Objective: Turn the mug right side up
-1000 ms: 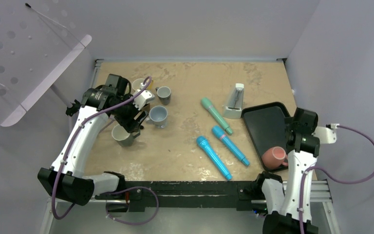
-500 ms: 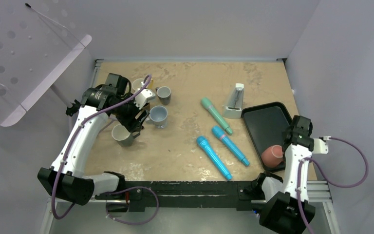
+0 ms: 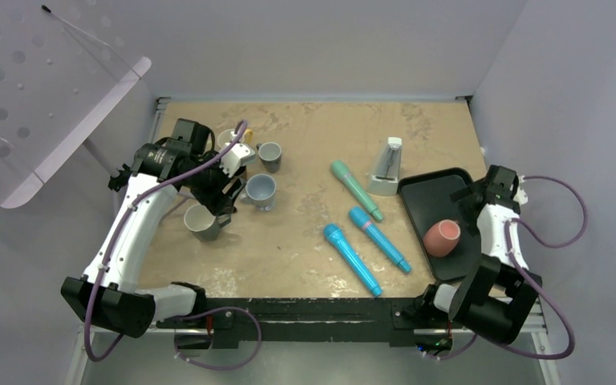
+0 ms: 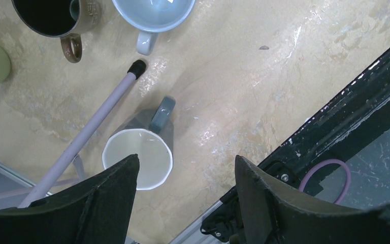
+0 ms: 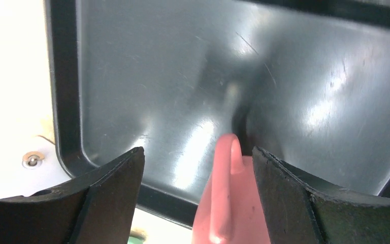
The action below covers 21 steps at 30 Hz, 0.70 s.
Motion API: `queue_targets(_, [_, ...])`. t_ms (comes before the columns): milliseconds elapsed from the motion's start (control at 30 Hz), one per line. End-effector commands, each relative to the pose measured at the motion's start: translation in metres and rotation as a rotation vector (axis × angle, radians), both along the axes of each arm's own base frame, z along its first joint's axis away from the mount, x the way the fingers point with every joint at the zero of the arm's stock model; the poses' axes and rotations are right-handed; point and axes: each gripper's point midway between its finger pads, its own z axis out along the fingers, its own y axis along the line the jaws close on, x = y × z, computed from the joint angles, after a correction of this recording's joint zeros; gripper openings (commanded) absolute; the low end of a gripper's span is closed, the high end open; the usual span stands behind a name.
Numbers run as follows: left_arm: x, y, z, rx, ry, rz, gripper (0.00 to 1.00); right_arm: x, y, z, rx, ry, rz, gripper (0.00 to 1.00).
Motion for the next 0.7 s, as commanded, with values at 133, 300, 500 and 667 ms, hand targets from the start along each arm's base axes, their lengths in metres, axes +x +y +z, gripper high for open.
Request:
queue_targets(133, [0.008, -0.01, 0.016, -0.048, -0.041, -0.005, 0.73, 0.024, -0.021, 0.029, -0.14, 0.09, 0.28, 0.88])
queue_targets(300, [0.013, -0.009, 0.021, -0.042, -0.078, -0.009, 0.73, 0.013, -0.017, -0.002, -0.082, 0.196, 0.293, 0.87])
queue_targets(500, [0.012, -0.009, 0.017, -0.034, -0.083, -0.02, 0.73, 0.008, -0.014, -0.023, -0.045, 0.254, 0.313, 0.69])
queue_targets(667, [0.013, -0.011, 0.02, -0.037, -0.092, -0.021, 0.73, 0.004, -0.011, -0.035, -0.024, 0.288, 0.353, 0.42])
